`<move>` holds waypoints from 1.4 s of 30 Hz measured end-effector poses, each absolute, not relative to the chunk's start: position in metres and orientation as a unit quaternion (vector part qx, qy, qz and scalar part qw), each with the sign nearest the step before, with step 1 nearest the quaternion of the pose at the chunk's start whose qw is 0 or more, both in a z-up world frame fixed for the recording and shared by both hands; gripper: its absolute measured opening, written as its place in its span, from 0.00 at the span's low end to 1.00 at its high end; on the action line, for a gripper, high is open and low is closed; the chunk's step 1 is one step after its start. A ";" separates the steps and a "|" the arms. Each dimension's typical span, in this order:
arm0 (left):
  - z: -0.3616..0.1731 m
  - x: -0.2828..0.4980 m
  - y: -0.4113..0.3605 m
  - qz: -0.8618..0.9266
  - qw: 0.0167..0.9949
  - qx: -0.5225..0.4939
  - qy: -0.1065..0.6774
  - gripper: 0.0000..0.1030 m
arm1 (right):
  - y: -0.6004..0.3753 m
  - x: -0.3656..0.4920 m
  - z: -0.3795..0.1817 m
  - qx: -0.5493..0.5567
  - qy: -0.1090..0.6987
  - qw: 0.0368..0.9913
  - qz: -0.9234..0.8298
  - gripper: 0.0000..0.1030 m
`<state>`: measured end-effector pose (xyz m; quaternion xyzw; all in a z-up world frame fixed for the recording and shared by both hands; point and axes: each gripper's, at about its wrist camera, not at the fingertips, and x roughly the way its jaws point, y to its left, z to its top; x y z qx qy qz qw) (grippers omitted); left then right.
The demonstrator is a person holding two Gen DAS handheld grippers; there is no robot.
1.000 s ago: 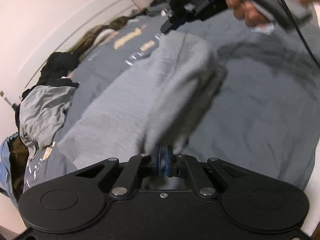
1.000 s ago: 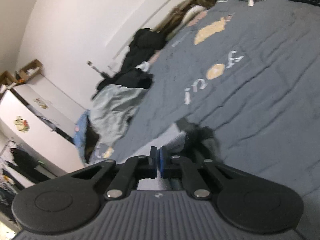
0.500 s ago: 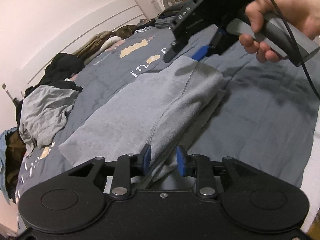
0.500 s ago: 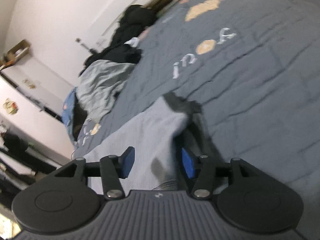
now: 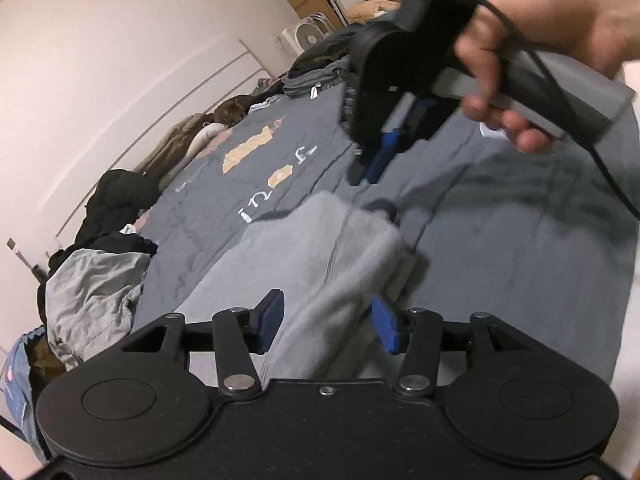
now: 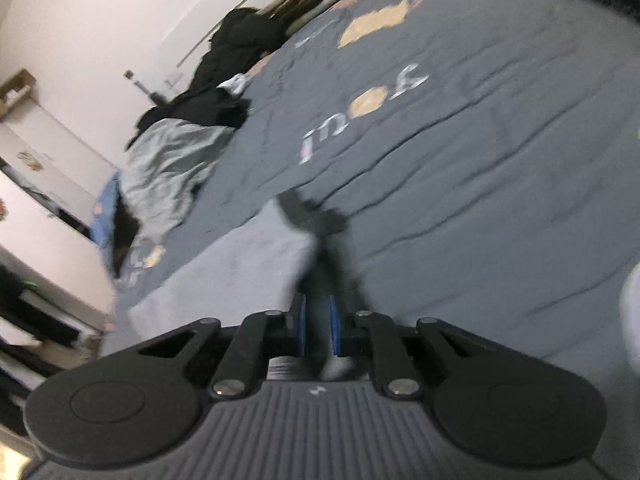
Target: Fold clothes
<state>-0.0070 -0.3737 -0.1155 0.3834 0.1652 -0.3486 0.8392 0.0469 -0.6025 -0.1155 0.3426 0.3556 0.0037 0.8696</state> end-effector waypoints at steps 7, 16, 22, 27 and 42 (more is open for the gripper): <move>-0.088 0.030 -0.406 -0.360 0.862 0.285 0.214 0.29 | -0.651 0.030 -0.118 0.417 0.332 0.846 -0.029 0.16; -0.141 0.054 -0.460 -0.274 0.830 0.447 0.188 0.29 | -0.676 0.022 -0.121 0.447 0.314 0.837 -0.036 0.30; -0.177 0.026 -0.482 -0.291 0.800 0.497 0.170 0.15 | -0.679 0.022 -0.117 0.445 0.310 0.840 -0.023 0.34; -0.159 0.019 -0.476 -0.315 0.814 0.465 0.150 0.19 | -0.684 0.018 -0.114 0.454 0.301 0.838 -0.021 0.36; -0.191 0.061 -0.517 -0.241 0.798 0.527 0.166 0.16 | -0.684 0.018 -0.116 0.458 0.302 0.836 -0.026 0.41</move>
